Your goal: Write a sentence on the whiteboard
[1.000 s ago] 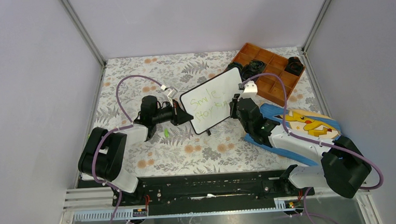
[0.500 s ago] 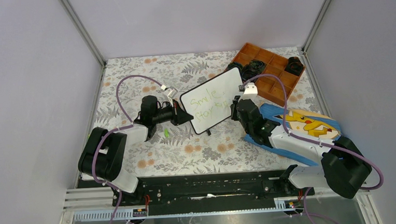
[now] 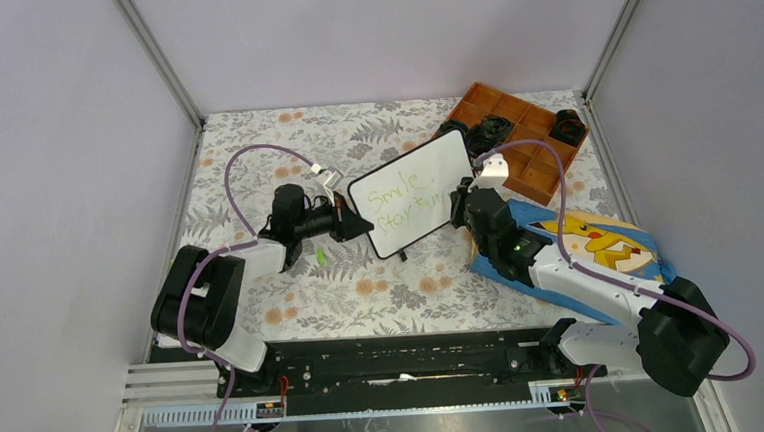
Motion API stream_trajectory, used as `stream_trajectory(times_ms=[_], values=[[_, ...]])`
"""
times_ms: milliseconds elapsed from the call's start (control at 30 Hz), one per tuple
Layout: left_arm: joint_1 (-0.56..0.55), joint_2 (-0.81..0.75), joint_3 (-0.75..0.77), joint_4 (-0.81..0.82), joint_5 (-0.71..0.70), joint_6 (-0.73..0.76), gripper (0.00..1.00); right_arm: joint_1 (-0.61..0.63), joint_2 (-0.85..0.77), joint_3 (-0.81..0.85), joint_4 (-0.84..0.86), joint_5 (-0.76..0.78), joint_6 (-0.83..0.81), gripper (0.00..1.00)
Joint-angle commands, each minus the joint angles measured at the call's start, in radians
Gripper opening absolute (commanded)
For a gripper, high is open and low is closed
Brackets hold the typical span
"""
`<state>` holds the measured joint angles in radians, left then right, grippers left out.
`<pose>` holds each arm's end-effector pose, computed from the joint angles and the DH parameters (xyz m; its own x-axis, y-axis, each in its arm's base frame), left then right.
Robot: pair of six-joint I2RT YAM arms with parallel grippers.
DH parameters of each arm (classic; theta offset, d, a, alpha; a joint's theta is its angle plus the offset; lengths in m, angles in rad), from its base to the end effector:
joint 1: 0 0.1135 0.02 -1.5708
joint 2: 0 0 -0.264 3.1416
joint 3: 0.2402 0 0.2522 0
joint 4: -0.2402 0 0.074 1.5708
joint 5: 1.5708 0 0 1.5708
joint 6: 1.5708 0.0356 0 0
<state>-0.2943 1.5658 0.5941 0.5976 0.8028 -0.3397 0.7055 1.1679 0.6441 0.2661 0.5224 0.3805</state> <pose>0.2780 -0.1110 0.1730 -0.6104 -0.0569 -0.7901 0.6776 0.4790 -0.5580 0.2095 0.1551 0.2591 -0.2524 0.2078 -0.9450 -0.1086 0.9644 0.2411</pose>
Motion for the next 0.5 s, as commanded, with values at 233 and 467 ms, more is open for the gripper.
stream_trajectory(times_ms=[233, 467], values=[[-0.019, 0.026, -0.016, -0.132, -0.07, 0.076, 0.0, -0.038, 0.044, 0.078, 0.098, 0.069, 0.009, 0.0], [-0.02, 0.027, -0.016, -0.133, -0.071, 0.077, 0.0, -0.04, 0.076, 0.101, 0.123, 0.073, -0.002, 0.0]])
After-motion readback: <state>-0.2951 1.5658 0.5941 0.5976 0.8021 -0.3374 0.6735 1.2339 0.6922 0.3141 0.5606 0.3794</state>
